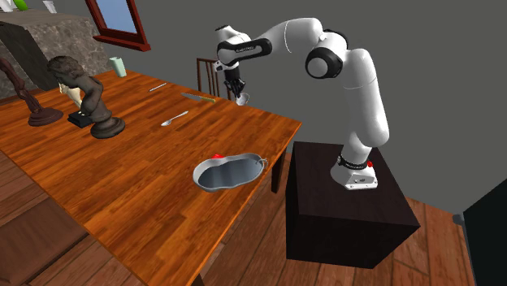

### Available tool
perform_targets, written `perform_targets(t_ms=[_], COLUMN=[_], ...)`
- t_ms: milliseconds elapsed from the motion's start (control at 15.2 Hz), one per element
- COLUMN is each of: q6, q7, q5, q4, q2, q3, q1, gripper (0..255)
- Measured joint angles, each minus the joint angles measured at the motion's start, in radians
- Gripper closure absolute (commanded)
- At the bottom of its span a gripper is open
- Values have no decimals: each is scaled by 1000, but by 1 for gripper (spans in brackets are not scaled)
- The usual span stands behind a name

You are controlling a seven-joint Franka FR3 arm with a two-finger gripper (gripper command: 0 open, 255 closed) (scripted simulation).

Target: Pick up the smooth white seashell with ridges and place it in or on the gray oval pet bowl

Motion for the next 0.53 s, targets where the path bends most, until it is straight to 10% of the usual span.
perform_targets(t_ms=[528], q6=[-105], q7=[-5], q5=[-2], q4=[102], q2=[-4], q3=[-3], q1=[-7], gripper=[255])
